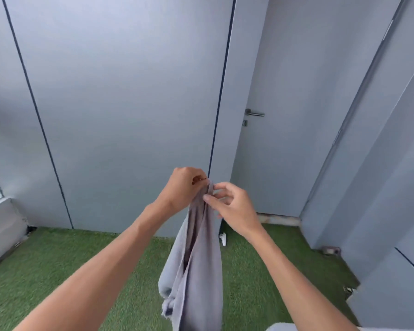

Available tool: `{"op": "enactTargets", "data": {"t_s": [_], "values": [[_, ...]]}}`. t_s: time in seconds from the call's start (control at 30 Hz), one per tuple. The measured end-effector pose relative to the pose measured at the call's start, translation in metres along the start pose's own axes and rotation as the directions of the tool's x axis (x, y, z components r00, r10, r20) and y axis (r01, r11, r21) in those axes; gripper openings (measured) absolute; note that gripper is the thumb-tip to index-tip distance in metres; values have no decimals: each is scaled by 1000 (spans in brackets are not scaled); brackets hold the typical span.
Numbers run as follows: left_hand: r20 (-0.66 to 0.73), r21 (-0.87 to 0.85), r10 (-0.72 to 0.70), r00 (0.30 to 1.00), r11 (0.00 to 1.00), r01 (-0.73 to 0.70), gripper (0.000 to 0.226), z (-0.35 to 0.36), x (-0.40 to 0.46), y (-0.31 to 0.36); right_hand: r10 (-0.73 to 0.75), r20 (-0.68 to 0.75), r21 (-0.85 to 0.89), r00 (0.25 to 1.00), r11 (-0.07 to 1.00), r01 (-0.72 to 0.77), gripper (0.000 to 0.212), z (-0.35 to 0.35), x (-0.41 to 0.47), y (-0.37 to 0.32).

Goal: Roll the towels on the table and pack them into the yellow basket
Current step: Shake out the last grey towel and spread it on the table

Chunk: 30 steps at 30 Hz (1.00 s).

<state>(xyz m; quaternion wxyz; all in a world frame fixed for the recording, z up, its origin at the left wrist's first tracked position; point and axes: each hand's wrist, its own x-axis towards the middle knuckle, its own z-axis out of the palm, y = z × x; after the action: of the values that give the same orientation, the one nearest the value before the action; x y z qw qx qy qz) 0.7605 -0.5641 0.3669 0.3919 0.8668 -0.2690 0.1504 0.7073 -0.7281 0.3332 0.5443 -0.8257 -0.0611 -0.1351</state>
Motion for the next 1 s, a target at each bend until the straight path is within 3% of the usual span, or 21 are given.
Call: {"op": "enactTargets", "data": {"t_s": [0.1,0.23,0.43,0.5,0.67,0.73,0.83,0.93,1.0], "values": [[91,36,-19,996,999,16,12,16,29,-11,35,-130,-26,991,999,-39,28,5,11,19],[188,19,-34,982,999,31,12,21,69,-23,-5,-288,-75,958,997,-17,4,15,44,33],[276,-64,-26,961,997,45,15,18,125,-55,-82,-372,-224,925,975,-4,13,27,110,36],[290,-95,-10,957,995,40,17,21,141,-66,-123,-420,-262,899,965,10,7,28,125,41],[324,-153,46,945,988,5,21,32,170,-93,-167,-314,-311,935,948,65,9,4,157,54],[376,-282,38,926,956,75,27,42,173,-107,-128,-286,-237,950,970,59,10,-8,170,58],[459,-492,-7,889,831,260,41,62,169,-121,-115,-242,-211,963,975,64,8,-26,188,63],[468,-551,-47,882,765,333,33,72,172,-127,-81,-195,-261,977,965,28,6,-45,202,73],[480,-536,-55,875,772,343,40,77,177,-129,-62,-162,-302,985,953,10,7,-59,208,79]]}}
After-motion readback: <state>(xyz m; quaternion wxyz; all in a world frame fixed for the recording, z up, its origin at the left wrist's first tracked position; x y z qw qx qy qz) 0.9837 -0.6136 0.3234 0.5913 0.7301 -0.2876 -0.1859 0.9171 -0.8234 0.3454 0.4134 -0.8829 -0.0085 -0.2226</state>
